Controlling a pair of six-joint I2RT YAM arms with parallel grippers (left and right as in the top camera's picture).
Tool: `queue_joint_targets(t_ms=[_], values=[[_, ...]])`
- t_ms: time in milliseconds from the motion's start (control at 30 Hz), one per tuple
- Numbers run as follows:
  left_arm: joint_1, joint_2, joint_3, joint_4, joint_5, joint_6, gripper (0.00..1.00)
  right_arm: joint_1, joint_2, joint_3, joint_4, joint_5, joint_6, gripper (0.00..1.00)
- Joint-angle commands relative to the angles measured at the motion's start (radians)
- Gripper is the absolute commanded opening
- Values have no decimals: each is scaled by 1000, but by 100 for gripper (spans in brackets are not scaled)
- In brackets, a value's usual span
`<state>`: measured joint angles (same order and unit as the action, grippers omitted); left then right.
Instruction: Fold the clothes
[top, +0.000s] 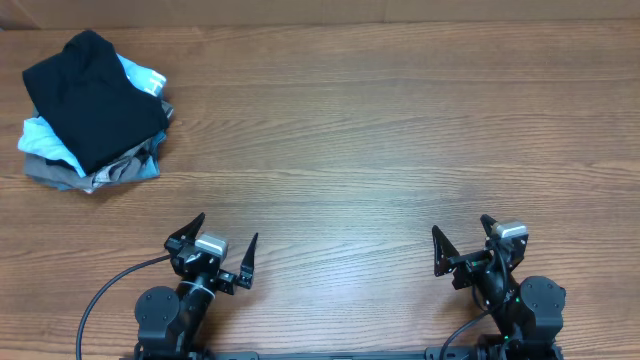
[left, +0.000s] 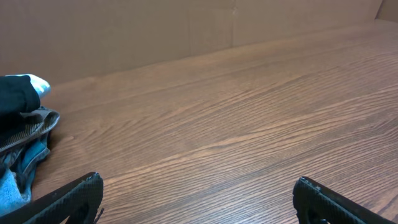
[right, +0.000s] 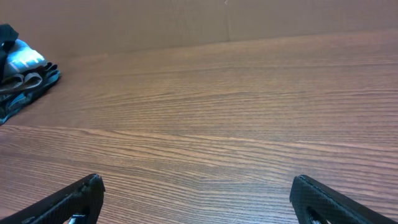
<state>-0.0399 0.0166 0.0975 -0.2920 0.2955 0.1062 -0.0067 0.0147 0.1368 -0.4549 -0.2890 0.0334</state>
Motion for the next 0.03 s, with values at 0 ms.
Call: queue_joint_targets(t_ms=[0], values=[[-8,-12,-7,5,11,-10,100,-4,-11,-7,5,-5,5,100]])
